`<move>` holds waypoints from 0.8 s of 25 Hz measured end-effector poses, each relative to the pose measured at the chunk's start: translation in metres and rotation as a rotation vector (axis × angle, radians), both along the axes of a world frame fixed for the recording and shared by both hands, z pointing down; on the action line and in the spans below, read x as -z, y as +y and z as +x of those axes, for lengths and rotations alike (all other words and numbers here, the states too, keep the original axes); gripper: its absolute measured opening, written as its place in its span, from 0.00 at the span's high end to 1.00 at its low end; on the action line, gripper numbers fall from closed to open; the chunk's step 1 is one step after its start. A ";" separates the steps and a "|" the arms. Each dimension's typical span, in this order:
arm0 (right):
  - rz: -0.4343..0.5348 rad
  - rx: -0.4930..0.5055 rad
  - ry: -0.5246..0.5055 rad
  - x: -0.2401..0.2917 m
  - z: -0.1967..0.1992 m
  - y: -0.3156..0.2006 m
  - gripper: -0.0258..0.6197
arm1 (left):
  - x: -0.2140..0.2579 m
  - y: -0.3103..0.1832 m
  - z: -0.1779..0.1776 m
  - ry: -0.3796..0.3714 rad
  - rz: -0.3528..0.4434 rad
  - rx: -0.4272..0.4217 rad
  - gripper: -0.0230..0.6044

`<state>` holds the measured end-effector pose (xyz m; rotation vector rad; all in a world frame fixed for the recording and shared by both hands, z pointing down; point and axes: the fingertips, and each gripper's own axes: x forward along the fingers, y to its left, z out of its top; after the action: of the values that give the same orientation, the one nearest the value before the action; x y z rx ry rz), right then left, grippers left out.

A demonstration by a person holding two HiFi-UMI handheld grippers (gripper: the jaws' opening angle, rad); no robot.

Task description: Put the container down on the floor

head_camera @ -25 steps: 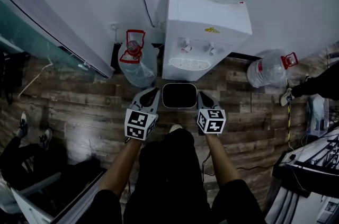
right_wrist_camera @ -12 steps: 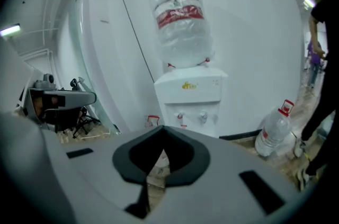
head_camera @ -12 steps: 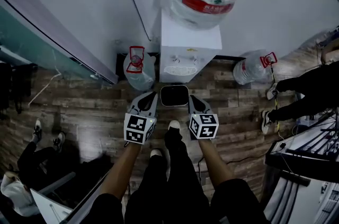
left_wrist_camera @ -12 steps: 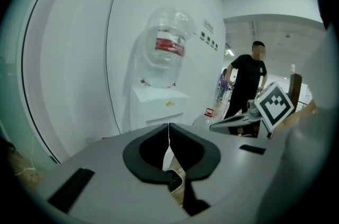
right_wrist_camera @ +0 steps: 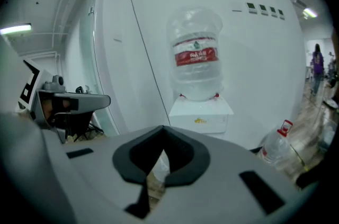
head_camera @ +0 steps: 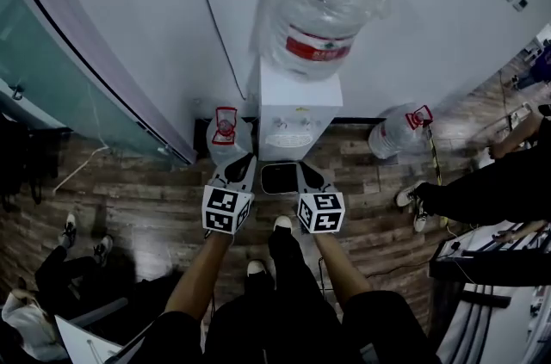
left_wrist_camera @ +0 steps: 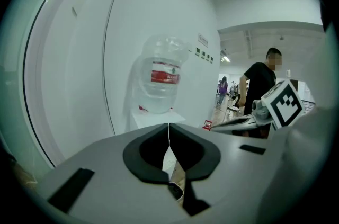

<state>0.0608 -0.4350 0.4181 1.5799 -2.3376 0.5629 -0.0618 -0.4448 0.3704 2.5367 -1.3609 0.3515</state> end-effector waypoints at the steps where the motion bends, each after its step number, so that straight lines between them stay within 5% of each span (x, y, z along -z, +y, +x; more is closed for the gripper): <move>1: 0.013 0.001 0.004 0.007 -0.001 0.000 0.95 | 0.005 0.000 0.000 0.000 0.006 -0.003 0.94; 20: 0.095 -0.021 0.022 0.050 0.008 0.015 0.95 | 0.034 0.015 0.013 0.004 0.055 -0.053 0.94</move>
<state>0.0685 -0.4202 0.3681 1.6449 -2.3658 0.4428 -0.0490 -0.4298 0.3360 2.6210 -1.3212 0.3225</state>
